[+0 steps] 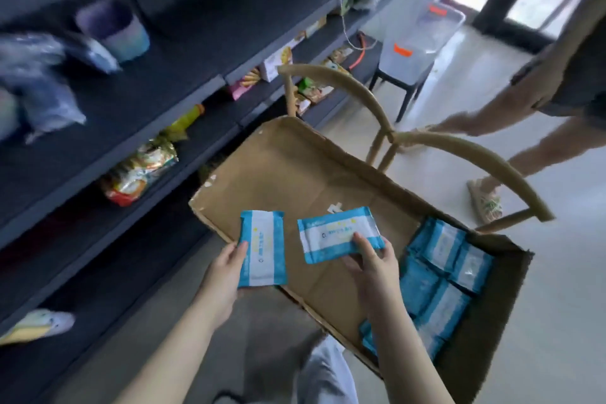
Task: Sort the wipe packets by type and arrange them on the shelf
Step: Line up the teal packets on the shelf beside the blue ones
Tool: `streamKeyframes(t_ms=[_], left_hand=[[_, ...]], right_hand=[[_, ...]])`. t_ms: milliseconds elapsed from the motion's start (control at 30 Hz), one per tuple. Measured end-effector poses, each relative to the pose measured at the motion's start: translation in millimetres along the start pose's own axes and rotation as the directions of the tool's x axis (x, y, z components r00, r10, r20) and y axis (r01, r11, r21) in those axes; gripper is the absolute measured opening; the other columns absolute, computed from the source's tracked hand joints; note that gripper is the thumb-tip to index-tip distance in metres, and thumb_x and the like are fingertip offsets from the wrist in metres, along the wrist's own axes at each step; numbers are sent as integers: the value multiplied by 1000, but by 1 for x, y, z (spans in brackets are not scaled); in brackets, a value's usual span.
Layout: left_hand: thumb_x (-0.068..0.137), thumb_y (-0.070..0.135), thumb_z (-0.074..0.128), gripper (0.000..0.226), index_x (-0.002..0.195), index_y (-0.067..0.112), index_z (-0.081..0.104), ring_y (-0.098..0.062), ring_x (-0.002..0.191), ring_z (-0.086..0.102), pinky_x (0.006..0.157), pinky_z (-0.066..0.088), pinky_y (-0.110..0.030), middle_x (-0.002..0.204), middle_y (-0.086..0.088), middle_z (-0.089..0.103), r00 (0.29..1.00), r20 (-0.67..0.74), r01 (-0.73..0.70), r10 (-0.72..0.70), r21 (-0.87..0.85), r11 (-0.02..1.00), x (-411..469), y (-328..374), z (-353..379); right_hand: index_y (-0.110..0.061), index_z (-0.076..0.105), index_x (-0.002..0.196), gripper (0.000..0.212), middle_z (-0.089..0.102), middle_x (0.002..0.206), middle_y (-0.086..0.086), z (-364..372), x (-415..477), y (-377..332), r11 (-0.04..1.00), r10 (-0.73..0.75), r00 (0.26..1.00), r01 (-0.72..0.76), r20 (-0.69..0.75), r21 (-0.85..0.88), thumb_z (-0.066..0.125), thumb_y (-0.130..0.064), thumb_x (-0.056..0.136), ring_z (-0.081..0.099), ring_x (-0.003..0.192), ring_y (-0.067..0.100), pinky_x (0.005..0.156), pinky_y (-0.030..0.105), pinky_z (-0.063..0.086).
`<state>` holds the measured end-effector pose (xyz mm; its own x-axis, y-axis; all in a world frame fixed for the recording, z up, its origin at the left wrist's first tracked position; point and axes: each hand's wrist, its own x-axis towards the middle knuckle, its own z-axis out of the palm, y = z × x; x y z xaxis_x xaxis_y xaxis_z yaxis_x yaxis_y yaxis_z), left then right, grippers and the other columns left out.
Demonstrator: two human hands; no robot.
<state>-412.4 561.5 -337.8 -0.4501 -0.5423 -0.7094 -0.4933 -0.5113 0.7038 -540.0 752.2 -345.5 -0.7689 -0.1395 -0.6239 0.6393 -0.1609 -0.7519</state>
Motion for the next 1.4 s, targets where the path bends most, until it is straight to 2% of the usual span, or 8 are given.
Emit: streamKeyframes(t_ms=[133,233,367,567,767,1000,1233,1400], left_hand=[[103,28,46,18,105,18,61,-24,77,67,51,53,-31,97,-9,72,988,-104,-133,117,-164,978,-65,32,-105],[101,33,50,20,111,20,62,-23,82,69,62,58,-37,100,-6,74,968,-163,-225,191,-227,947,-113,50,-186],[99,32,54,20,113,19,62,-17,77,65,50,50,-26,102,-7,72,918,-287,-354,272,-289,889,-168,70,-281],[98,13,56,15,109,16,65,-19,86,64,63,49,-28,112,-14,71,831,-431,-505,353,-314,804,-218,90,-383],[99,4,50,28,123,13,62,-18,100,66,73,51,-30,113,-8,72,773,-460,-597,437,-297,745,-234,121,-458],[96,9,58,17,109,13,67,-20,104,69,92,53,-42,109,-6,74,636,-645,-688,424,-226,689,-207,178,-538],[90,31,68,26,114,24,62,-15,107,65,91,56,-47,113,0,69,523,-789,-649,322,-124,750,-165,209,-598],[92,28,67,15,106,31,66,-14,106,65,90,57,-47,110,1,70,470,-831,-666,296,-114,737,-140,219,-641]], right_hand=[[-8,54,119,26,66,114,20,90,-73,8,999,4,981,-11,195,34,63,-8,95,67,96,29,57,24,58],[-13,57,116,23,70,113,16,153,-134,21,998,7,928,-31,373,57,60,-3,95,71,94,29,66,30,62],[-9,57,123,29,70,118,19,229,-204,36,999,42,796,-51,604,-3,60,-2,95,71,102,33,77,36,62],[-7,54,119,20,72,116,16,339,-285,38,995,67,610,-97,790,-10,53,-8,99,73,97,30,72,34,62],[-5,51,128,30,70,121,13,436,-320,42,997,78,488,-19,870,-78,56,-12,99,70,107,27,83,37,61],[-5,58,123,24,71,119,10,562,-316,50,980,69,337,155,939,-128,56,-6,99,69,109,22,81,34,60],[-6,56,120,20,71,118,7,657,-309,77,931,109,308,302,945,-206,57,-8,99,69,109,21,85,37,59],[-6,56,116,17,72,116,7,692,-313,97,909,135,288,343,948,-234,56,-6,99,70,107,19,84,35,58]])
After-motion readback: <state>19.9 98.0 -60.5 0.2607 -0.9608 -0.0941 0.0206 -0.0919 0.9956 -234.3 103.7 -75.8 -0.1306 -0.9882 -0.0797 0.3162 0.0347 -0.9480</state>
